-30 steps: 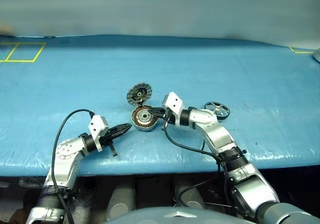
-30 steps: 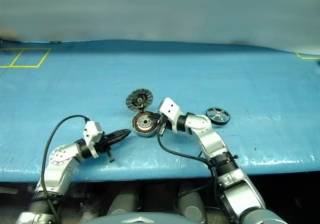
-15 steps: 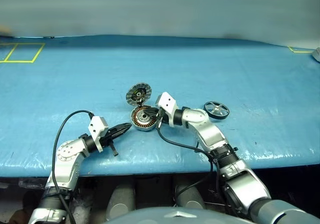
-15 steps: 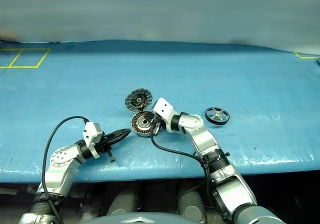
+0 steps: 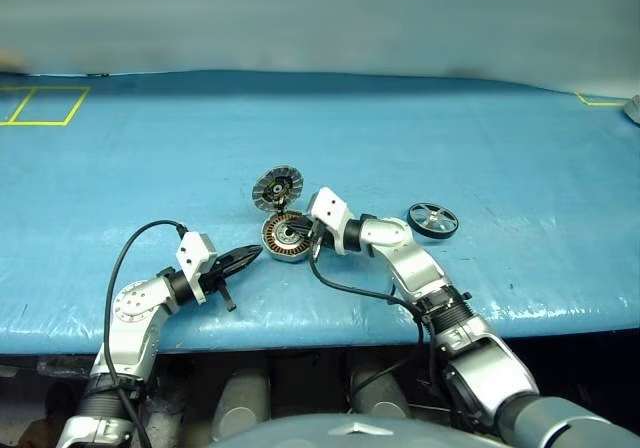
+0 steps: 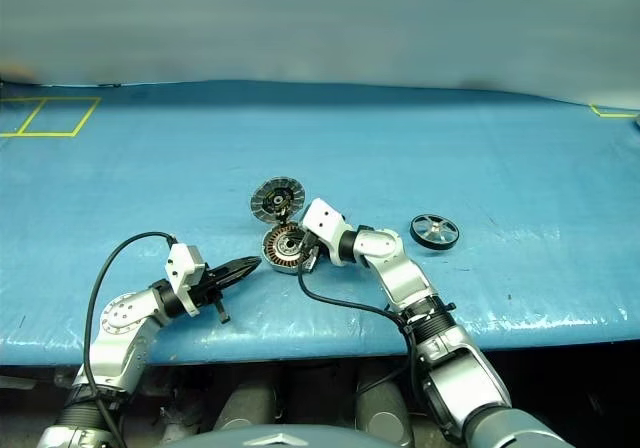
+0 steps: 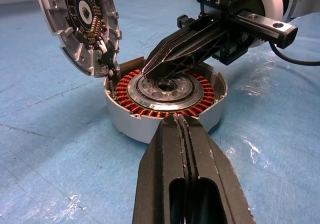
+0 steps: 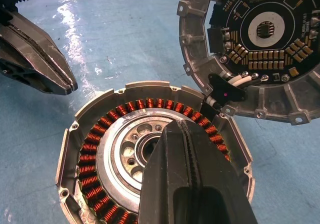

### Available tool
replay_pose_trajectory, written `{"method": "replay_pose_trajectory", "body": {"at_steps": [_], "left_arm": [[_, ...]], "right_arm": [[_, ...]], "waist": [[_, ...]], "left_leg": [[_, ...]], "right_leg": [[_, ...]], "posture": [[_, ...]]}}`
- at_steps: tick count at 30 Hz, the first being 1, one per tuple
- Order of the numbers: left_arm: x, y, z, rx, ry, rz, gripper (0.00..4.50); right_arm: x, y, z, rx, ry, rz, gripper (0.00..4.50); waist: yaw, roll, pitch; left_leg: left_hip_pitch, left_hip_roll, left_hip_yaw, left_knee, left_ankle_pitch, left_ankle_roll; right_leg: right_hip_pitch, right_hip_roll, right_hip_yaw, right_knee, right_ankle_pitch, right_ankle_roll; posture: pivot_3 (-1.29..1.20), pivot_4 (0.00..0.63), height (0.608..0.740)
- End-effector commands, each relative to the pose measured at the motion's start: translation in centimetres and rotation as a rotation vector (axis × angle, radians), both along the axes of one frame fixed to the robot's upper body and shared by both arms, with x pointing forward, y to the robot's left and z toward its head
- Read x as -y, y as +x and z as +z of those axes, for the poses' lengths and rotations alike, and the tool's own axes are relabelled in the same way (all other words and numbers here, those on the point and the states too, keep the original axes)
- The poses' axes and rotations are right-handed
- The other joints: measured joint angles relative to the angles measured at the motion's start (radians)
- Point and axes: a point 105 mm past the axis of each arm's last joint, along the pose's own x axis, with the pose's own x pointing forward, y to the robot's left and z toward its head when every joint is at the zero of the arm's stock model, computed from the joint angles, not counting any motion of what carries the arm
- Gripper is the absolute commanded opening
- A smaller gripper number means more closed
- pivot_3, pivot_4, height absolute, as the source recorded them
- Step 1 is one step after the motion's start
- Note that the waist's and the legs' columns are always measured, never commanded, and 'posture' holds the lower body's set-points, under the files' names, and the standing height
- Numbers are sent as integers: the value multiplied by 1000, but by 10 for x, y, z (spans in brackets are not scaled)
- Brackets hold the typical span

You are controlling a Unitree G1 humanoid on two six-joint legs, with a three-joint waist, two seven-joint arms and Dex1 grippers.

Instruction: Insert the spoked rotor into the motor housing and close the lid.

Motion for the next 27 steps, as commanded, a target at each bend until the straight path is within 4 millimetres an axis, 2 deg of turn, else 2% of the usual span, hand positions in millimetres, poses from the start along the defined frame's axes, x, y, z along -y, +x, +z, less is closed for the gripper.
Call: {"method": "replay_pose_trajectory", "body": {"at_steps": [1,11,17,23,27], "left_arm": [[-2,3,7,40,13,3,0],[-3,4,7,42,19,2,0],[-2,5,7,42,20,-1,0],[-2,4,8,43,17,-1,0],[-3,5,9,49,19,1,0]], "right_arm": [[5,-4,-15,2,-87,5,30],[12,-15,-36,49,-239,27,30],[13,-15,-36,64,-260,22,30],[3,-17,7,64,24,-14,30],[9,-20,38,56,220,-52,30]], "waist": [[0,0,0],[1,0,-3],[2,0,-6],[5,0,-5],[5,1,-4]], "left_leg": [[0,0,0,0,0,0],[1,0,0,0,0,0],[2,0,0,0,0,0],[0,0,0,-1,0,-1],[-2,0,0,-2,0,-1]], "right_leg": [[0,0,0,0,0,0],[1,0,0,0,0,0],[2,0,0,0,0,0],[0,0,0,-1,0,-1],[-2,0,0,-2,0,-1]], "posture": [[0,150,740],[0,150,740],[0,150,740],[0,150,740],[0,150,740]]}}
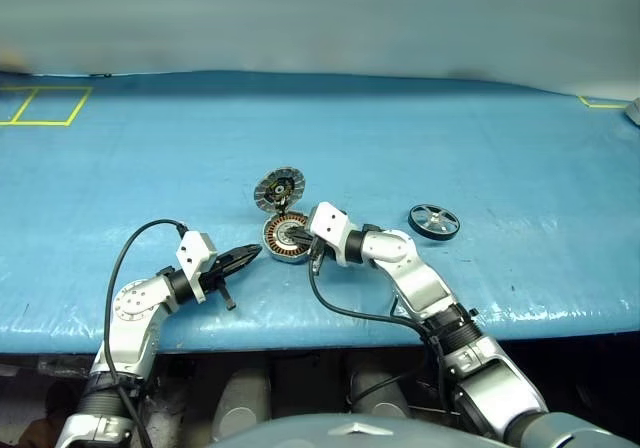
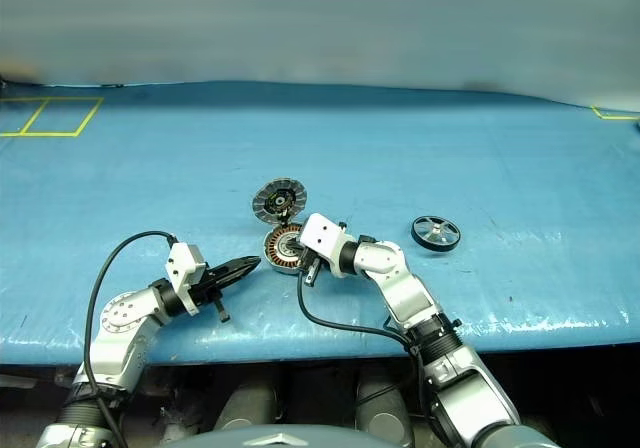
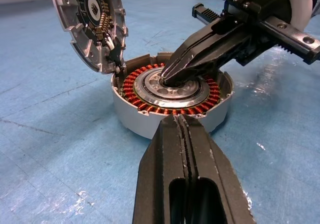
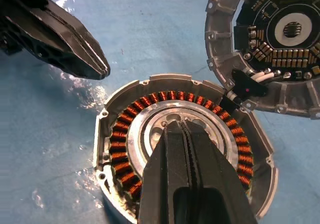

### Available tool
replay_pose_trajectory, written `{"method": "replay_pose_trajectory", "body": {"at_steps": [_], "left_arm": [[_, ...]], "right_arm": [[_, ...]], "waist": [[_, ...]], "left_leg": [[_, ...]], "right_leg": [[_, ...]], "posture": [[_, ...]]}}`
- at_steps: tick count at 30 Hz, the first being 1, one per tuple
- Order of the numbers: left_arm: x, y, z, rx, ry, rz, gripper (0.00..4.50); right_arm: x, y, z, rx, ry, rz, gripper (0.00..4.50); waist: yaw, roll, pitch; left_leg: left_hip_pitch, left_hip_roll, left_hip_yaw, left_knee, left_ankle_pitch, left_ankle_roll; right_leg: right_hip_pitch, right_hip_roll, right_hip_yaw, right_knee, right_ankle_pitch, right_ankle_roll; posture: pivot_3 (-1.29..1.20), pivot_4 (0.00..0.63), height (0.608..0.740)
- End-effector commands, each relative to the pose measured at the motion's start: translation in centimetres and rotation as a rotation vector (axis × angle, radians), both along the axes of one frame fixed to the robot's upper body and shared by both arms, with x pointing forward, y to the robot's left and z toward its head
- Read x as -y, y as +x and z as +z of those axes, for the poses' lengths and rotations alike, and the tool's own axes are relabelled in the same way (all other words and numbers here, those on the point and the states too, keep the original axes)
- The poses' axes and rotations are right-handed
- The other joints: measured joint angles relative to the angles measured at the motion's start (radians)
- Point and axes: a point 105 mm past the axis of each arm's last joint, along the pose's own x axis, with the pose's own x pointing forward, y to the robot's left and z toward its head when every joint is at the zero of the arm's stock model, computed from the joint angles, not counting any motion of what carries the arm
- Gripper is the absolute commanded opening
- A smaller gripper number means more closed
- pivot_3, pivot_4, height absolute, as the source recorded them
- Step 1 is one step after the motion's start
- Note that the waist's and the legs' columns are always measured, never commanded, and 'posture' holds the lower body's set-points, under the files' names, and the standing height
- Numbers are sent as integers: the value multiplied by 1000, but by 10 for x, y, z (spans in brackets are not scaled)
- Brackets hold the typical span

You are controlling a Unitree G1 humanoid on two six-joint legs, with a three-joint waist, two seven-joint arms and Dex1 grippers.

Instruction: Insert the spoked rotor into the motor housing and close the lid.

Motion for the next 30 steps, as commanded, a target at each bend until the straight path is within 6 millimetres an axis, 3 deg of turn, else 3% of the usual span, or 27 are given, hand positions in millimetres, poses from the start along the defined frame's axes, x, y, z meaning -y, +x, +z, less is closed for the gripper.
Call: {"method": "replay_pose_trajectory", "body": {"at_steps": [1,4,10,13,17,18,20,24,30], "left_arm": [[-3,3,10,48,9,0,0],[-2,3,10,51,6,0,0],[3,2,13,61,-10,-14,0],[7,2,12,58,-16,-26,0],[10,4,11,54,-21,-36,0],[11,4,11,53,-22,-39,0],[12,5,11,52,-23,-41,0],[11,4,10,48,-21,-39,0],[9,3,10,44,-15,-34,0]], "right_arm": [[8,1,43,57,188,-31,30],[28,1,55,68,228,-84,30],[116,8,52,204,-182,-268,30],[160,14,62,236,-313,-399,595],[190,22,64,261,-409,-531,1876],[192,22,64,261,-409,-544,2201],[181,20,64,250,-355,-511,2201],[122,4,69,201,-101,-324,2201],[70,-9,63,127,49,-159,2201]], "waist": [[0,0,1],[0,0,1],[9,1,1],[9,1,2],[7,0,2],[7,0,2],[7,0,2],[1,0,2],[3,0,3]], "left_leg": [[0,0,0,0,0,0],[0,0,0,-2,0,0],[-1,-1,0,-2,0,0],[-3,-1,2,-4,0,0],[-1,0,2,-6,-1,0],[-1,0,2,-7,-1,0],[-2,-1,2,-7,-1,0],[-2,-1,2,-7,-1,1],[-2,0,1,-5,-1,1]], "right_leg": [[0,0,0,0,0,0],[0,0,0,-1,0,0],[1,-3,-2,-7,0,0],[0,-3,-2,-10,1,1],[0,-2,-2,-10,0,1],[0,-2,-2,-10,0,1],[0,-2,-2,-10,0,1],[0,-2,-1,-11,1,1],[2,-2,-2,-11,1,2]], "posture": [[0,150,740],[0,150,740],[0,150,740],[0,150,740],[0,150,740],[0,150,740],[0,150,740],[0,150,740],[0,150,740]]}}
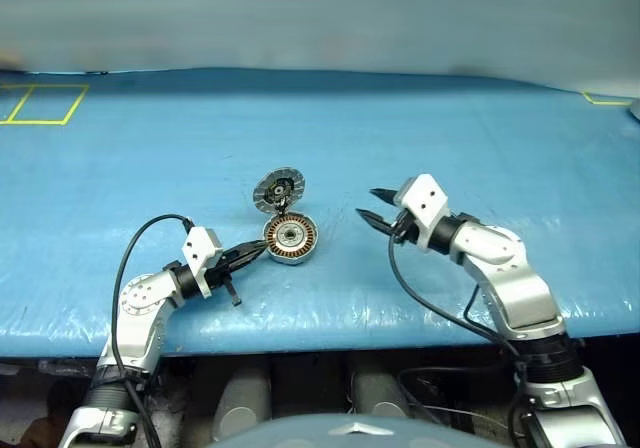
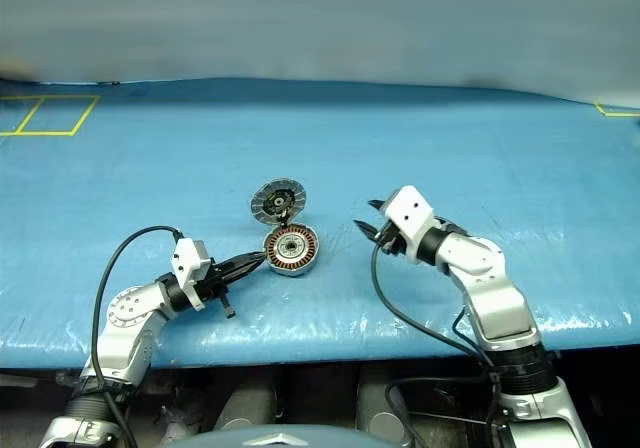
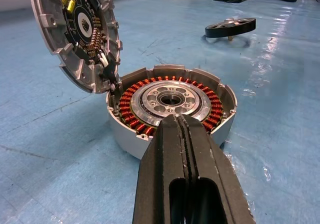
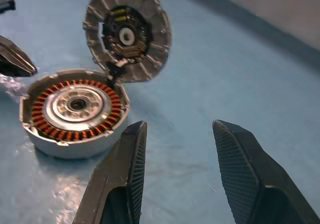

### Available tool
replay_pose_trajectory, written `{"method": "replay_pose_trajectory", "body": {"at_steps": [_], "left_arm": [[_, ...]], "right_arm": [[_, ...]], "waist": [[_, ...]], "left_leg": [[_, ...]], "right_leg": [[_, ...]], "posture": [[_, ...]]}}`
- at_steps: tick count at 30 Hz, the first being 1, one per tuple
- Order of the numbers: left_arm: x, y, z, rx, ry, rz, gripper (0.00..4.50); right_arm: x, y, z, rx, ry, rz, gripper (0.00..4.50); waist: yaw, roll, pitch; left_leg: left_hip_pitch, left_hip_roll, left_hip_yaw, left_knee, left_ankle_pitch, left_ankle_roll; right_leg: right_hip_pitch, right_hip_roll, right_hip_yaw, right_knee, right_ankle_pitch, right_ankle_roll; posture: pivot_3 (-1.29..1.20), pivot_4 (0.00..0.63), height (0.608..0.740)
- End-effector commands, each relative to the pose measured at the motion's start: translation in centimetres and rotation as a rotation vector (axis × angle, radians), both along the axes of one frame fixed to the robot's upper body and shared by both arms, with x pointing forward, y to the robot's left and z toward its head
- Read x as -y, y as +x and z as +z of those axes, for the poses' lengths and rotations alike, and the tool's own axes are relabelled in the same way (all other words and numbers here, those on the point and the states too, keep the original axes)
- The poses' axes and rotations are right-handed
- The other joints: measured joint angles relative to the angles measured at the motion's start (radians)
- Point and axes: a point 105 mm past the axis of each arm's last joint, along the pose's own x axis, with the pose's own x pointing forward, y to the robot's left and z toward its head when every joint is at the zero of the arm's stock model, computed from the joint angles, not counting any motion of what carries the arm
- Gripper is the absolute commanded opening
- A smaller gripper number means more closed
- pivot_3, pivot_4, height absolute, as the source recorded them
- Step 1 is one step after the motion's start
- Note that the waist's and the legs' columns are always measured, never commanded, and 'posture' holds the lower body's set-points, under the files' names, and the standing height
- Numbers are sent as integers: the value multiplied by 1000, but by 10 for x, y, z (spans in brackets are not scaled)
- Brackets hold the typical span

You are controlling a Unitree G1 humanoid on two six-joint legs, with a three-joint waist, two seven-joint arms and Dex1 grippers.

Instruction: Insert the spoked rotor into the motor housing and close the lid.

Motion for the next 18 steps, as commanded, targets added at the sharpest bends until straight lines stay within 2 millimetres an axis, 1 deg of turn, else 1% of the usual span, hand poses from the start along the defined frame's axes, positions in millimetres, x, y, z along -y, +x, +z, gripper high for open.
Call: {"method": "replay_pose_trajectory", "body": {"at_steps": [1,3,4,6,8,10,12,17,18], "left_arm": [[-1,0,4,18,0,0,0],[-2,0,4,18,3,2,0],[-2,0,4,18,3,3,0],[-2,0,4,20,3,6,0],[-2,-1,5,23,4,8,0],[-3,-1,5,25,6,12,0],[-3,-1,4,26,8,15,0],[-2,-2,4,27,8,12,0],[-1,-1,4,27,7,11,0]], "right_arm": [[-21,-3,11,25,67,69,2031],[-30,-2,9,18,79,89,1672],[-33,-1,8,20,68,100,1369],[-33,2,7,26,61,89,697],[-27,6,5,42,28,54,84],[-14,12,1,61,-49,2,84],[4,17,-1,80,-140,-47,84],[57,22,12,112,-317,-178,84],[69,22,14,113,-359,-205,256]], "waist": [[0,0,0],[0,0,0],[-1,0,0],[-1,0,0],[1,0,0],[2,0,0],[4,0,0],[7,0,0],[8,0,0]], "left_leg": [[0,0,0,0,0,0],[0,0,0,1,0,0],[0,0,0,1,0,0],[0,0,0,2,0,0],[0,0,0,2,0,0],[0,0,0,1,0,0],[0,0,0,1,0,0],[0,0,0,1,0,0],[0,0,0,1,0,0]], "right_leg": [[0,0,0,0,0,0],[0,0,0,0,0,0],[0,0,0,1,0,0],[0,0,0,1,0,0],[0,0,0,1,0,0],[0,0,0,1,0,0],[0,0,0,1,0,0],[0,0,0,1,0,0],[0,0,0,1,0,0]], "posture": [[0,150,740],[0,150,740],[0,150,740],[0,150,740],[0,150,740],[0,150,740],[0,150,740],[0,150,740],[0,150,740]]}}
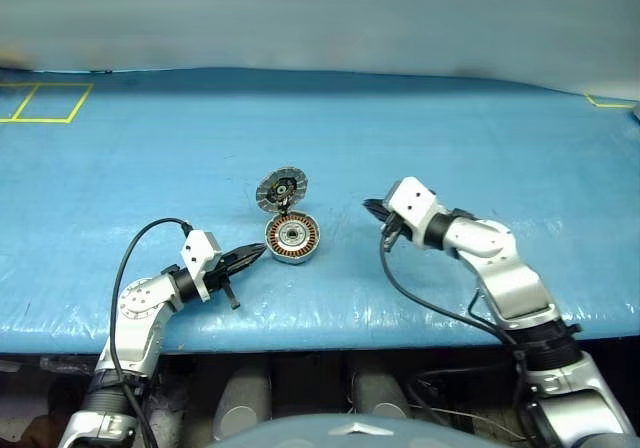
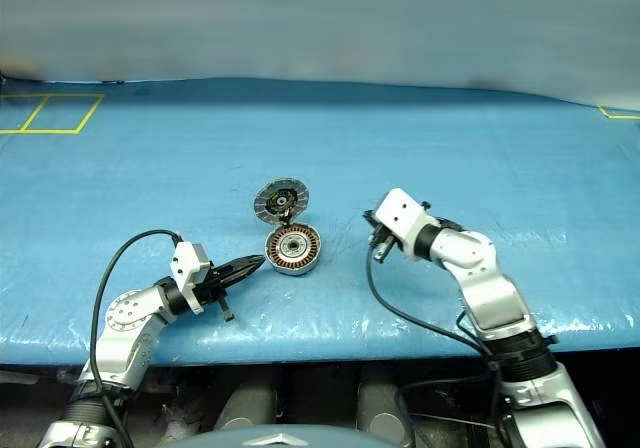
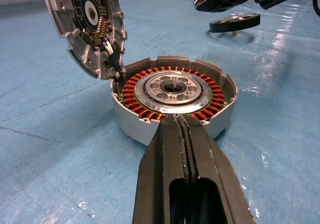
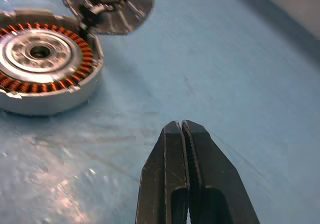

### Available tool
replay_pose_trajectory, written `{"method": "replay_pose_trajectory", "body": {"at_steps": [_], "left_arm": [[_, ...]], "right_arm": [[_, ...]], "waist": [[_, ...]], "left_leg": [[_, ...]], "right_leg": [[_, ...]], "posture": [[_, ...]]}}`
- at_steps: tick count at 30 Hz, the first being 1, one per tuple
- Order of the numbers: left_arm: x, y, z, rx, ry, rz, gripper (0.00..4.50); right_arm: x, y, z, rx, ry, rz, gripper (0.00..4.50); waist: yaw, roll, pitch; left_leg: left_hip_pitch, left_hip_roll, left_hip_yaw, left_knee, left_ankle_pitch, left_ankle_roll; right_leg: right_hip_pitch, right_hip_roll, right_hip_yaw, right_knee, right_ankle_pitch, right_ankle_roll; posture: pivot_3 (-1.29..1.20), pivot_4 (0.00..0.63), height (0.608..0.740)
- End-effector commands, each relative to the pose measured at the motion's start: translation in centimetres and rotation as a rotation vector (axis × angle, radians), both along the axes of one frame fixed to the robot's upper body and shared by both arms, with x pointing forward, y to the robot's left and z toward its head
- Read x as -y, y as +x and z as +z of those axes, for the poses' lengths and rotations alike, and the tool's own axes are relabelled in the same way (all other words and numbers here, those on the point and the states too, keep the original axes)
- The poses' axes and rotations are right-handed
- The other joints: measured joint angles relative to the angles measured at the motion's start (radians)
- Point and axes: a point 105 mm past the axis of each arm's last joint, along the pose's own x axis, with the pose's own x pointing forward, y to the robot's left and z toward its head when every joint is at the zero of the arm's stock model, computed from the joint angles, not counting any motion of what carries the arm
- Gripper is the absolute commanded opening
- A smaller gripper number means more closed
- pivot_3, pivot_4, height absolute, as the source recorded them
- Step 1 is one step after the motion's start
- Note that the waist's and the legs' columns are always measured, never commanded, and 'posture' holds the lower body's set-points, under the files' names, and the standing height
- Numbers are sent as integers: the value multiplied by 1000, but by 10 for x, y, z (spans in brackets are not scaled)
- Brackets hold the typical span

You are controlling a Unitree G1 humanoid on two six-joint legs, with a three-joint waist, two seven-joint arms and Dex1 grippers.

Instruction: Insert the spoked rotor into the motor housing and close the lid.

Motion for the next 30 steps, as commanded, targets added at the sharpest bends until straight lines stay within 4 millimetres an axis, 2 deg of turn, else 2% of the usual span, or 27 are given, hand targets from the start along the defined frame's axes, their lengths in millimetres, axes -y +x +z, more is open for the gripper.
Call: {"method": "replay_pose_trajectory", "body": {"at_steps": [1,3,5,8,15,25,30], "left_arm": [[1,2,8,40,2,-4,0],[3,2,7,39,0,-9,0],[4,3,6,37,-2,-13,0],[7,5,5,38,-6,-18,0],[7,5,5,43,-5,-18,0],[2,3,3,39,8,-2,0],[1,2,2,39,11,3,0]], "right_arm": [[35,0,24,75,-110,-89,456],[52,1,34,105,-144,-149,1009],[61,0,39,106,-153,-176,1649],[79,-4,33,39,-203,-207,1649],[96,-9,11,-67,-216,-264,1649],[108,-13,-8,-141,-217,-311,1649],[103,-16,-9,-152,-187,-300,1649]], "waist": [[2,0,0],[2,0,0],[0,0,0],[2,0,0],[2,0,0],[2,0,0],[2,0,0]], "left_leg": [[0,0,0,0,0,0],[0,0,0,0,0,0],[0,0,0,0,0,0],[0,0,1,0,0,0],[0,0,1,1,0,1],[0,0,1,1,0,1],[0,0,1,1,0,1]], "right_leg": [[0,0,0,0,0,0],[0,0,0,0,0,0],[0,0,0,0,0,0],[0,0,0,0,0,0],[0,0,0,0,0,0],[1,0,0,0,0,0],[1,0,0,0,0,0]], "posture": [[0,150,740],[0,150,740],[0,150,740],[0,150,740],[0,150,740],[0,150,740],[0,150,740]]}}
